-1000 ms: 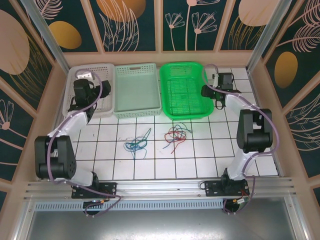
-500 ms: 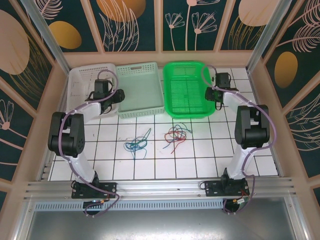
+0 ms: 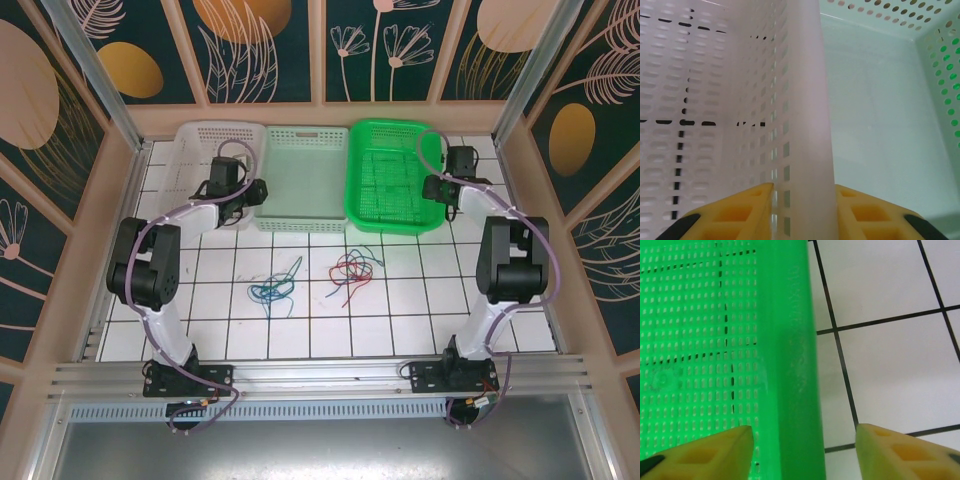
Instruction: Untangle the cables
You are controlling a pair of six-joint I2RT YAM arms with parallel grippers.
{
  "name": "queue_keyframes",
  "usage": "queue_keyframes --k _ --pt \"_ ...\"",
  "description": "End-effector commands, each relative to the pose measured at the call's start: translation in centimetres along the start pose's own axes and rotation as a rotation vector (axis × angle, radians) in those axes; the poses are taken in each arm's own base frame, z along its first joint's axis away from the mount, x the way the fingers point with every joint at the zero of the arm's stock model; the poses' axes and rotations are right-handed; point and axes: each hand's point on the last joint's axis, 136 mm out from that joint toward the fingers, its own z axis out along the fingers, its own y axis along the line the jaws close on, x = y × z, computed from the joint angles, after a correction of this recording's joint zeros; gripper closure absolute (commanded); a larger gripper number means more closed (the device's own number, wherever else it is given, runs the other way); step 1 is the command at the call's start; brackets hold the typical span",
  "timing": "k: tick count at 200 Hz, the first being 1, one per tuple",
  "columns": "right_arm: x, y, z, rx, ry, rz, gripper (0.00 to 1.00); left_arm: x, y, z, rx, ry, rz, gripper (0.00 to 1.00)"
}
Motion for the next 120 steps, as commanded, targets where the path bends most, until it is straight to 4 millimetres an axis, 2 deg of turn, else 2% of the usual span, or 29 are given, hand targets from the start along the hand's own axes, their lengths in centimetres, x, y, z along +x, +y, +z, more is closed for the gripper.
queue_keyframes --k 1,21,40,69,87,95,113,115,120 --pt "-2.4 0.6 -3.3 -0.032 -0.100 -0.024 0.38 0.2 -2.3 0.2 0.081 0.019 -0.054 0.67" --pt "-3.1 0.8 -5.1 -0.044 -0.133 -0.018 0.34 0.2 -3.1 -0.1 0.089 0.015 -0.072 0.61" --pt "-2.8 2.5 -7.1 -0.120 -0.144 -0.015 0.33 0.0 -4.0 -0.4 0.111 0.009 -0.088 0.57" --pt "-0.1 5.2 -10.0 -0.199 -0.132 -0.012 0.32 -0.3 -5.4 -0.9 0.136 -0.006 -0.095 0.47" --pt "1.9 6.2 -11.6 -0.216 -0.124 -0.016 0.32 -0.8 -5.5 -1.5 0.125 -0.023 -0.104 0.39" --pt "2.7 6.5 -12.4 -0.226 -0.126 -0.016 0.32 -1.0 -5.3 -1.9 0.112 -0.036 -0.101 0.32" --pt "4.2 7.5 -14.6 -0.280 -0.144 -0.019 0.32 -1.7 -5.1 -3.5 0.091 -0.077 -0.072 0.06" --pt "4.3 7.7 -14.9 -0.288 -0.148 -0.021 0.32 -2.4 -5.4 -4.3 0.096 -0.100 -0.066 0.03" --pt "4.9 8.0 -15.3 -0.305 -0.150 -0.027 0.32 -2.7 -5.4 -5.1 0.091 -0.119 -0.055 0.01"
